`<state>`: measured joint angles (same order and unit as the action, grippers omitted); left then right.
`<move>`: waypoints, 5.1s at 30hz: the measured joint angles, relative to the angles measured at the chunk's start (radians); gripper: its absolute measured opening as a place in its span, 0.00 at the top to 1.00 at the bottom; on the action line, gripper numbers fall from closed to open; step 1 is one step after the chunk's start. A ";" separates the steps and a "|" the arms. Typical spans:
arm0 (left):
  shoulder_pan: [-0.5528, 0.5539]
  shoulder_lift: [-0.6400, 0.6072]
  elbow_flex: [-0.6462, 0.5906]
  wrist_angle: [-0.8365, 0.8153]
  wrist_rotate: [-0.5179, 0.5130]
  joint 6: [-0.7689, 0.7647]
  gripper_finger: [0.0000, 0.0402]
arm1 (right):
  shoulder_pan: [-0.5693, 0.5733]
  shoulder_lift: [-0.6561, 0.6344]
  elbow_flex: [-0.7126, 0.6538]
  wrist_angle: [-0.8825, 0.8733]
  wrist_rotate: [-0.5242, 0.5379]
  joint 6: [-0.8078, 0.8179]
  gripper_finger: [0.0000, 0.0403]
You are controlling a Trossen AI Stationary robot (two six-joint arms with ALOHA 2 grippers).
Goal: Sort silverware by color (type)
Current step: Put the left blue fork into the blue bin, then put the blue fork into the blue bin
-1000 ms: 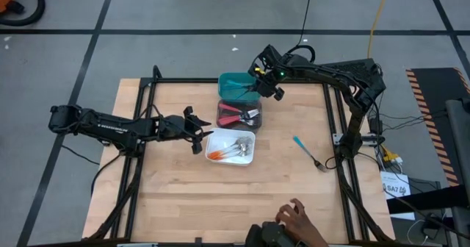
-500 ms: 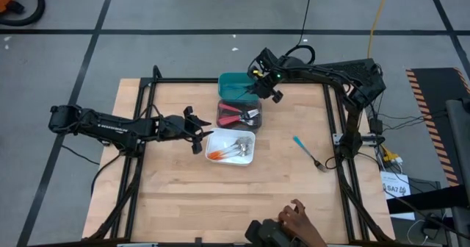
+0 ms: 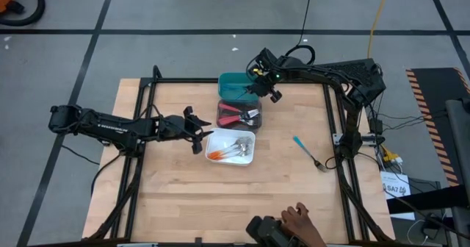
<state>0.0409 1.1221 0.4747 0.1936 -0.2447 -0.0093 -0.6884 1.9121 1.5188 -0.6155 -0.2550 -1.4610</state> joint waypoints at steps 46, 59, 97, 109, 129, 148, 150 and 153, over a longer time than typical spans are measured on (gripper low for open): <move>-0.032 0.000 0.000 0.004 0.000 -0.174 0.61 | 0.465 -0.500 -0.065 -0.635 0.408 1.530 0.62; -0.136 0.034 0.001 0.020 0.000 -0.212 0.61 | 0.671 -0.668 -0.501 -0.574 0.411 1.950 0.62; -0.255 0.064 0.001 0.042 0.000 -0.203 0.61 | 0.933 -0.682 -0.900 -0.374 0.357 2.594 0.61; -0.255 0.064 0.001 0.044 0.000 -0.210 0.61 | 0.933 -0.627 -0.983 -0.239 0.356 2.579 0.64; -0.255 0.064 0.000 0.047 0.000 -0.203 0.61 | 0.949 -0.620 -0.933 -0.228 0.357 2.529 0.98; -0.255 0.064 0.000 0.048 0.000 -0.206 0.61 | 1.077 -0.628 -0.585 -0.307 0.422 2.411 0.99; -0.255 0.064 0.000 0.055 0.000 -0.206 0.61 | 1.097 -0.628 -0.547 -0.309 0.442 2.399 0.99; -0.255 0.064 0.000 0.077 0.000 -0.206 0.61 | 1.123 -0.629 -0.490 -0.308 0.471 2.375 0.99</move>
<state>-0.2146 1.1858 0.4751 0.2707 -0.2443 -0.2150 0.4347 1.2835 1.0290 -0.9238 0.2158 0.9136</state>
